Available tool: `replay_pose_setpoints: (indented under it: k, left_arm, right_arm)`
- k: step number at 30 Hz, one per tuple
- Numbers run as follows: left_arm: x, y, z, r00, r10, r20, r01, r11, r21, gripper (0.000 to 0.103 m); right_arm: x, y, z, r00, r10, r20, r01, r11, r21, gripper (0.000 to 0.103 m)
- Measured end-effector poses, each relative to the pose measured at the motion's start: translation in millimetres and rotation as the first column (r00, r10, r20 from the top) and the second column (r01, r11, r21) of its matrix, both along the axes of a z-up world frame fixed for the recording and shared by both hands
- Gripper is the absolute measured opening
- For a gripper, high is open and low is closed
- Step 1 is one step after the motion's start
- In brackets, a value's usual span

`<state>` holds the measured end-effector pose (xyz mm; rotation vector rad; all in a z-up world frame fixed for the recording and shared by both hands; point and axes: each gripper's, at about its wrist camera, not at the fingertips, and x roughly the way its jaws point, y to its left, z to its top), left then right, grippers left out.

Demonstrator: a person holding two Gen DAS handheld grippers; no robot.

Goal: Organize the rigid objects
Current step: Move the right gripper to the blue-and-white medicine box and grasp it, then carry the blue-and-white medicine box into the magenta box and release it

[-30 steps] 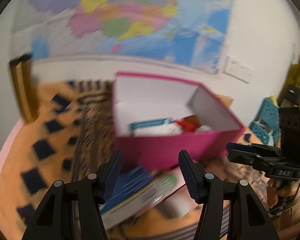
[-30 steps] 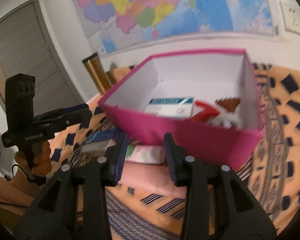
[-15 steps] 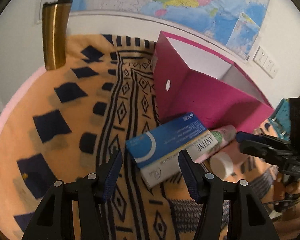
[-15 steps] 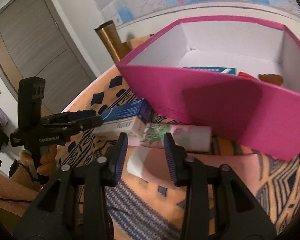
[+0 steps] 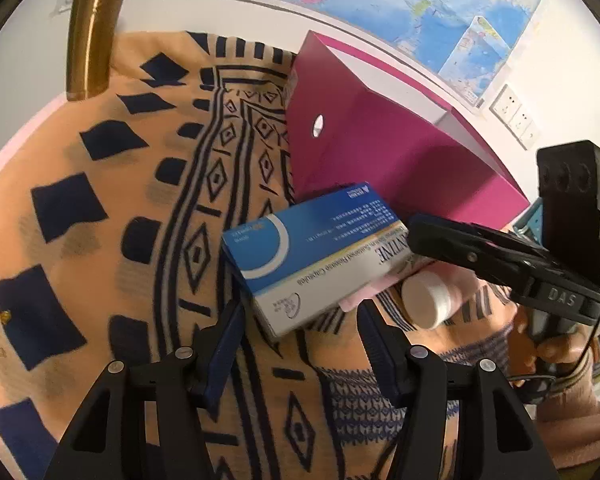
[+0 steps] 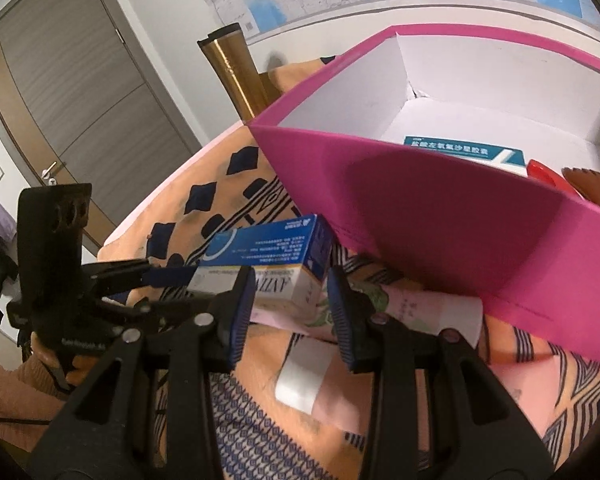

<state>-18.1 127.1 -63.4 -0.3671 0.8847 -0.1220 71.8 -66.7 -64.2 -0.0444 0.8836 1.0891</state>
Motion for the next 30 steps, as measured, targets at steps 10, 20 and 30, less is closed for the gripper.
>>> replay_pose_setpoints:
  k: [10, 20, 30]
  left_arm:
    - [2, -2, -1, 1.0, 0.0, 0.007, 0.0, 1.0, 0.009, 0.054]
    - [-3, -13, 9, 0.999, -0.022, 0.033, 0.021, 0.999, 0.049, 0.053]
    - [-2, -32, 23, 0.995, -0.072, 0.066, 0.067, 0.995, 0.076, 0.053]
  right_arm:
    - [4, 13, -5, 1.0, 0.018, -0.006, -0.018, 1.0, -0.006, 0.039]
    - [1, 5, -2, 1.0, 0.006, -0.002, -0.006, 1.0, 0.012, 0.039]
    - [-10, -21, 19, 0.999, -0.028, 0.046, 0.025, 0.998, 0.054, 0.039]
